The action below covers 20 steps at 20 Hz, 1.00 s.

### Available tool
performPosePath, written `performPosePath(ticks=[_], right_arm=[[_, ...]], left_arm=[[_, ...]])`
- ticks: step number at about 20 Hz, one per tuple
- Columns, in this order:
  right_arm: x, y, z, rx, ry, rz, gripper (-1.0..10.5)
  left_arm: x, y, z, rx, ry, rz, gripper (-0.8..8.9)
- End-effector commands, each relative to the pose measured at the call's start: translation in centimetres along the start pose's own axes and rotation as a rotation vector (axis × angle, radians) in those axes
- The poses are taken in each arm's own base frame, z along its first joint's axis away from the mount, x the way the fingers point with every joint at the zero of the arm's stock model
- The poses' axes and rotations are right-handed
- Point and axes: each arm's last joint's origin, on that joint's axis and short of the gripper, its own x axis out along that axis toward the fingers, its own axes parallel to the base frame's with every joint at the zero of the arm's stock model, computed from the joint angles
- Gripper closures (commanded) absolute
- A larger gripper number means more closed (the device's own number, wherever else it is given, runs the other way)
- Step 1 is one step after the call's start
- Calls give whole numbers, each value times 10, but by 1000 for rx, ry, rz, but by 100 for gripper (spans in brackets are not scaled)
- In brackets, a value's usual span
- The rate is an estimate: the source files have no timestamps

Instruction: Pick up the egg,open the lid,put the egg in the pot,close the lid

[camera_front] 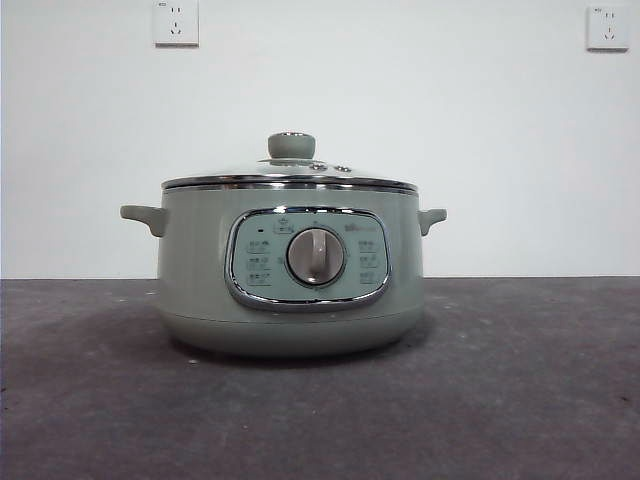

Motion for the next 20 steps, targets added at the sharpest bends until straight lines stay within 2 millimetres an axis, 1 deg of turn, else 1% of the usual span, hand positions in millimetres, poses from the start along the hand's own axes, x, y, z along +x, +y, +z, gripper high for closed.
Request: performPosePath(ticks=[1, 5, 7, 9, 11, 13, 14, 16, 18, 20], right_arm=[[2, 0, -1, 6, 6, -4, 946], [2, 0, -1, 7, 6, -4, 946], [2, 0, -1, 6, 6, -3, 946], [2, 0, -1, 7, 6, -4, 946], [2, 0, -1, 6, 6, -4, 946], [2, 0, -1, 6, 6, -4, 946], [2, 0, -1, 6, 6, -4, 946], [2, 0, -1, 7, 6, -4, 946], [2, 0, -1, 6, 7, -4, 946], [2, 0, -1, 7, 6, -4, 946]], left_arm=[[1, 0, 0, 4, -1, -5, 818], [1, 0, 1, 7, -5, 5, 817], [-3, 3, 5, 27, -68, 27, 818], [-19, 8, 11, 76, -198, 81, 817], [-39, 7, 13, 127, -340, 115, 818], [-56, 6, 7, 173, -459, 117, 818], [-63, 8, -1, 183, -501, 136, 817], [-68, 13, -25, 182, -551, 208, 818], [-64, 19, -59, 167, -580, 294, 818], [-52, 25, -96, 167, -608, 376, 818]])
